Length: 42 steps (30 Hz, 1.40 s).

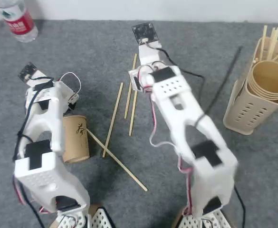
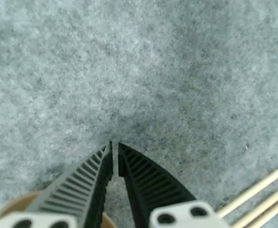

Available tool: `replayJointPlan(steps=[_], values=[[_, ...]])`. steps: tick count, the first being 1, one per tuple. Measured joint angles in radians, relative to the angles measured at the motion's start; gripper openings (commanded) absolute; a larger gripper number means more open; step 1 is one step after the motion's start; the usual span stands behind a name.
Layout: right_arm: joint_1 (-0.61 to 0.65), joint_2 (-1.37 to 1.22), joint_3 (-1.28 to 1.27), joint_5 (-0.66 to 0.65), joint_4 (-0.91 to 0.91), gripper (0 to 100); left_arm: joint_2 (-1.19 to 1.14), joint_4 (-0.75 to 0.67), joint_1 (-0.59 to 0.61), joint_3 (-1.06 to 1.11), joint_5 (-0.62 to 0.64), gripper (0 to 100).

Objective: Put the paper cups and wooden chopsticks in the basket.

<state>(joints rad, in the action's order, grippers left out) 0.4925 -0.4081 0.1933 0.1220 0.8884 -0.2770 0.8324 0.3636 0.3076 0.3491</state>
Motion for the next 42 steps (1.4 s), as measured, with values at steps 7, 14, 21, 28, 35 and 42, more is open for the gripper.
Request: replayJointPlan(steps=[7, 14, 21, 28, 35, 42], values=[[0.066, -0.336, 0.325, 0.063, 0.137, 20.3, 0.000, 0.000, 0.000, 0.000, 0.000, 1], [0.104, -0.562, 0.609, 0.063, 0.245, 20.3, 0.000, 0.000, 0.000, 0.000, 0.000, 1], [0.095, -0.701, 0.847, 0.063, 0.393, 19.5, 0.000, 0.000, 0.000, 0.000, 0.000, 1], [0.072, -0.799, 1.037, 0.063, 0.532, 1.1, 0.000, 0.000, 0.000, 0.000, 0.000, 1], [0.057, -0.841, 1.129, 0.021, 0.643, 3.2, 0.000, 0.000, 0.000, 0.000, 0.000, 1], [0.017, -0.841, 1.132, 0.015, 0.718, 1.6, 0.000, 0.000, 0.000, 0.000, 0.000, 1]])
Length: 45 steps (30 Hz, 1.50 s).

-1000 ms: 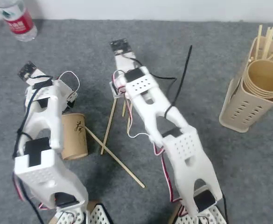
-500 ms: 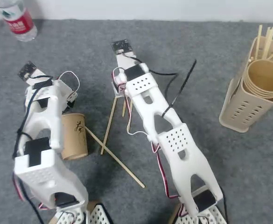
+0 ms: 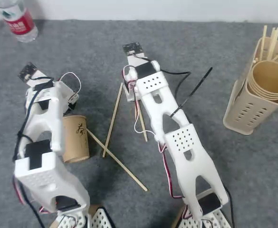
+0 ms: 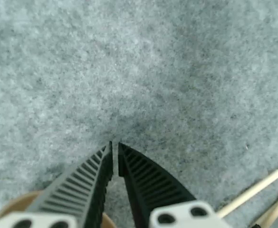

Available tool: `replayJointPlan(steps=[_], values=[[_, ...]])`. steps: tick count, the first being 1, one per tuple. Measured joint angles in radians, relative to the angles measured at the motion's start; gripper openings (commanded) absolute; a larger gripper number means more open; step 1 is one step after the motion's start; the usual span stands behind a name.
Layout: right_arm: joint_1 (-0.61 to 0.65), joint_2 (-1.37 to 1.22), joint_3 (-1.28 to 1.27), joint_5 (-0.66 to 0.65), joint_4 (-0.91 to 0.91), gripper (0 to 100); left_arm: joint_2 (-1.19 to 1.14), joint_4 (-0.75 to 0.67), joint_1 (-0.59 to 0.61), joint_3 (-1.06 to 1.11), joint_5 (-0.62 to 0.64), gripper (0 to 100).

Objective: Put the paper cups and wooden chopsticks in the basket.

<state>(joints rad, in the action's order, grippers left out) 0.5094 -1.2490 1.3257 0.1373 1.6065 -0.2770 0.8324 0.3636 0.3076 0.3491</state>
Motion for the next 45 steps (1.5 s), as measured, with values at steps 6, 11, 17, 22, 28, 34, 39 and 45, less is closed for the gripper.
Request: replayJointPlan(steps=[6, 11, 17, 22, 28, 34, 39, 45], values=[[-0.003, 0.002, 0.000, 0.000, 0.011, 6.1, 0.000, 0.000, 0.000, 0.000, 0.000, 1], [0.028, 0.000, 0.000, -0.002, 0.012, 21.8, 0.000, 0.000, 0.000, 0.000, 0.000, 1], [0.046, 0.002, 0.000, -0.018, 0.012, 2.4, 0.000, 0.000, 0.000, 0.000, 0.000, 1], [0.034, 0.002, 0.000, -0.107, 0.018, 0.6, 0.000, 0.000, 0.000, 0.000, 0.000, 1], [0.029, 0.002, 0.000, -0.121, 0.021, 0.6, 0.000, 0.000, 0.000, 0.000, 0.000, 1], [-0.002, 0.002, 0.071, -0.124, 0.103, 0.6, 0.000, 0.000, 0.000, 0.000, 0.000, 1], [-0.046, 0.124, 0.207, -0.187, 0.150, 0.6, 0.000, 0.000, 0.000, 0.000, 0.000, 1], [-0.110, 0.393, 0.163, -0.222, 0.150, 0.6, 0.000, 0.000, 0.000, 0.000, 0.000, 1]])
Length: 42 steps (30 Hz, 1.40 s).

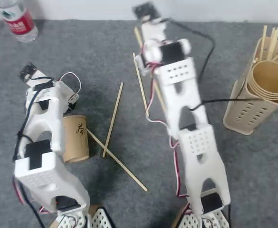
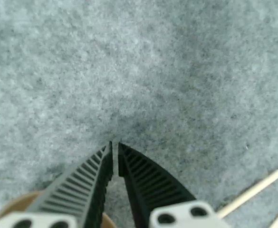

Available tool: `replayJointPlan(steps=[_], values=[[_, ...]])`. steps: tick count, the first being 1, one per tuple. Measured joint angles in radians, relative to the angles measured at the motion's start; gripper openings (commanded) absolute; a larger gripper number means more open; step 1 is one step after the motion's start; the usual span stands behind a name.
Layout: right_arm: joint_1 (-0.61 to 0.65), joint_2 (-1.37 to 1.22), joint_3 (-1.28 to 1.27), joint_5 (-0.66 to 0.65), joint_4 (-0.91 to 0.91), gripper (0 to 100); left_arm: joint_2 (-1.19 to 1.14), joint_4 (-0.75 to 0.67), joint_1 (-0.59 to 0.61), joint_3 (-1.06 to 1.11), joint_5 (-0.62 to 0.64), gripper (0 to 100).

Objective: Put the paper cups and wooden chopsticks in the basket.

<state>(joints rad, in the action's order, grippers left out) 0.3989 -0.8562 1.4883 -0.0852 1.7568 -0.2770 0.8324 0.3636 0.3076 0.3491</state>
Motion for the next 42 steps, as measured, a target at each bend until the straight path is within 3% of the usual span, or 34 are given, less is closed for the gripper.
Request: replayJointPlan(steps=[7, 15, 23, 30, 36, 39, 42], values=[[-0.071, 0.361, -0.241, -0.005, 0.000, 0.6, 0.000, 0.000, 0.000, 0.000, 0.000, 1], [-0.252, 0.853, -0.404, -0.051, 0.000, 0.6, 0.000, 0.000, 0.000, 0.000, 0.000, 1], [-0.407, 1.290, -0.818, -0.138, -0.051, 0.6, 0.000, 0.000, 0.000, 0.000, 0.000, 1], [-0.577, 1.591, -1.339, -0.150, -0.497, 0.6, 0.000, 0.000, 0.000, 0.000, 0.000, 1], [-0.612, 1.639, -1.852, -0.265, -1.237, 0.6, 0.000, 0.000, 0.000, 0.000, 0.000, 1], [-0.617, 1.583, -1.910, -0.282, -1.540, 0.6, 0.000, 0.000, 0.000, 0.000, 0.000, 1], [-0.612, 1.498, -1.881, -0.285, -1.648, 0.6, 0.000, 0.000, 0.000, 0.000, 0.000, 1]])
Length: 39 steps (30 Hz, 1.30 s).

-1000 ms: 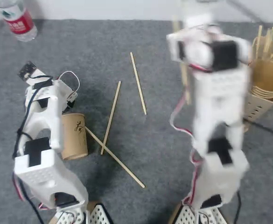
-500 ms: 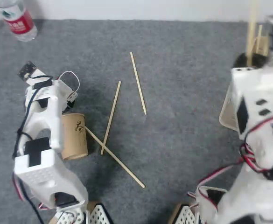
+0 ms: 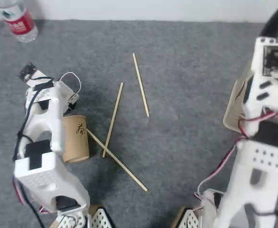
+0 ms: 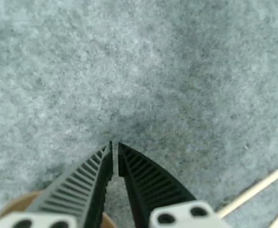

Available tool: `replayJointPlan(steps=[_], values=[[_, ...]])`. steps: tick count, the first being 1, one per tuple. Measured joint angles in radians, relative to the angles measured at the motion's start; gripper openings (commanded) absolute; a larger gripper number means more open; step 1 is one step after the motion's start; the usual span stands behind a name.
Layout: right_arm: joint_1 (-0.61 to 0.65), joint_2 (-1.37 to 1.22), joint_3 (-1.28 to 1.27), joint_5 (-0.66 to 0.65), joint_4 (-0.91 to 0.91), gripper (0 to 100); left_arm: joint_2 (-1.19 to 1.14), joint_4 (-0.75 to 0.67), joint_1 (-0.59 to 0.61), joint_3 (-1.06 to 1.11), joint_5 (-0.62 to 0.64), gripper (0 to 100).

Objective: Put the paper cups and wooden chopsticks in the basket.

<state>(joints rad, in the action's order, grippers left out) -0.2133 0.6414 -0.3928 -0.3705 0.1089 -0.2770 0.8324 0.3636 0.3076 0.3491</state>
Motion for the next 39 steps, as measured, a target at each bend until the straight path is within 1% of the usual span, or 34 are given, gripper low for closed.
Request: replayJointPlan(steps=[4, 9, 12, 16, 19, 20, 21, 24, 25, 29, 33, 36, 39], values=[[-0.044, -0.184, 0.120, 0.014, -0.032, 0.6, 0.000, 0.000, 0.000, 0.000, 0.000, 1], [-0.124, -0.407, 0.282, 0.146, -0.034, 0.6, 0.000, 0.000, 0.000, 0.000, 0.000, 1], [-0.153, -0.496, 0.313, 0.184, 0.005, 0.6, 0.000, 0.000, 0.000, 0.000, 0.000, 1], [-0.157, -0.511, 0.316, 0.196, 0.095, 0.6, 0.000, 0.000, 0.000, 0.000, 0.000, 1], [-0.155, -0.511, 0.316, 0.198, 0.114, 0.8, 0.000, 0.000, 0.000, 0.000, 0.000, 1], [-0.155, -0.511, 0.316, 0.198, 0.120, 2.5, 0.000, 0.000, 0.000, 0.000, 0.000, 1], [-0.155, -0.511, 0.316, 0.198, 0.130, 6.7, 0.000, 0.000, 0.000, 0.000, 0.000, 1], [-0.155, -0.511, 0.316, 0.198, 0.195, 23.6, 0.000, 0.000, 0.000, 0.000, 0.000, 1], [-0.155, -0.511, 0.316, 0.198, 0.215, 25.3, 0.000, 0.000, 0.000, 0.000, 0.000, 1], [-0.155, -0.511, 0.316, 0.198, 0.261, 20.3, 0.000, 0.000, 0.000, 0.000, 0.000, 1], [-0.153, -0.505, 0.316, 0.198, 0.279, 19.8, 0.000, 0.000, 0.000, 0.000, 0.000, 1], [-0.129, -0.463, 0.316, 0.198, 0.339, 19.8, 0.000, 0.000, 0.000, 0.000, 0.000, 1], [-0.081, -0.377, 0.316, 0.198, 0.446, 19.8, 0.000, 0.000, 0.000, 0.000, 0.000, 1]])
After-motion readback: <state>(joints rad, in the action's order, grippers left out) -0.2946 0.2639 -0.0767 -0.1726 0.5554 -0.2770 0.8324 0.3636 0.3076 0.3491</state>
